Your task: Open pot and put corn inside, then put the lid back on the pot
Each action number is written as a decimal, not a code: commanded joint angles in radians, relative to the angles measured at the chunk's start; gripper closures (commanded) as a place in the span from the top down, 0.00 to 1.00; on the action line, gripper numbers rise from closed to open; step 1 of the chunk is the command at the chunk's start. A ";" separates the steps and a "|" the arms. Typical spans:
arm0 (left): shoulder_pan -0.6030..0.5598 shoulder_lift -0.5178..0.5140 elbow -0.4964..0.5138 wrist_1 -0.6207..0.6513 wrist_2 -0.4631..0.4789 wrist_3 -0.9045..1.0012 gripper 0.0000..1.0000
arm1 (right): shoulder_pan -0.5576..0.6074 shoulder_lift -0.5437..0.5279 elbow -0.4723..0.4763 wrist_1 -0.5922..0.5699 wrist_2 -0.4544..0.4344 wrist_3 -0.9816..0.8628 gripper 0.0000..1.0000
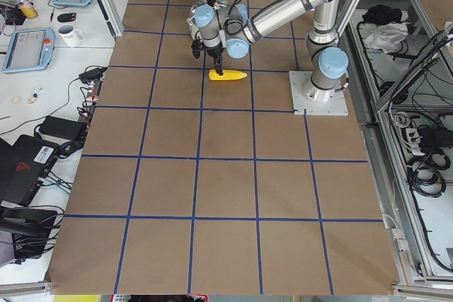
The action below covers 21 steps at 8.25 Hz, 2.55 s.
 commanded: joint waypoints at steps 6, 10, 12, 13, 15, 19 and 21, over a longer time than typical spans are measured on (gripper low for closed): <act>0.000 -0.029 -0.002 0.007 0.007 0.042 0.31 | -0.366 -0.290 -0.011 0.328 -0.012 -0.507 0.46; 0.000 -0.019 0.009 -0.011 0.010 0.044 0.00 | -0.377 -0.315 0.003 0.342 -0.019 -0.577 0.46; -0.003 0.011 0.064 -0.121 0.004 0.045 0.00 | -0.379 -0.315 0.003 0.347 -0.020 -0.588 0.46; -0.005 0.022 0.149 -0.226 0.005 0.044 0.00 | -0.373 -0.317 0.011 0.359 -0.017 -0.576 0.45; -0.012 0.031 0.379 -0.479 -0.005 0.042 0.00 | -0.373 -0.317 0.020 0.351 -0.020 -0.588 0.45; -0.205 0.004 0.536 -0.565 -0.090 -0.088 0.00 | -0.376 -0.315 0.024 0.355 -0.016 -0.588 0.43; -0.273 -0.016 0.536 -0.522 -0.091 -0.154 0.00 | -0.374 -0.323 0.026 0.362 -0.029 -0.595 0.43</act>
